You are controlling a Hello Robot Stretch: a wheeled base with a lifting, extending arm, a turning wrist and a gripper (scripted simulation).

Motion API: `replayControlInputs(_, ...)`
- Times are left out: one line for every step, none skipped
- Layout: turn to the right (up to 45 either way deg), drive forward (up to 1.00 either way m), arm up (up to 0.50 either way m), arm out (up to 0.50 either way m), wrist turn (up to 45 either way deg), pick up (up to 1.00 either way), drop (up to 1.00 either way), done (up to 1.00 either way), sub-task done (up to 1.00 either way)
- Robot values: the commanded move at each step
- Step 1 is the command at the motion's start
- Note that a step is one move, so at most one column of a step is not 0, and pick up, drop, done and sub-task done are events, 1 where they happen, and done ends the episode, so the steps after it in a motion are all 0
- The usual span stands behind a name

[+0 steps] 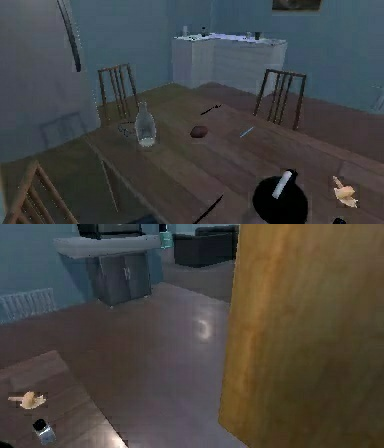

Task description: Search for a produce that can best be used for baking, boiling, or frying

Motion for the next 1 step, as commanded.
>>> replayControlInputs(0.0,1.0,0.0,0.0,0.0,0.0,0.0,0.0,0.0)
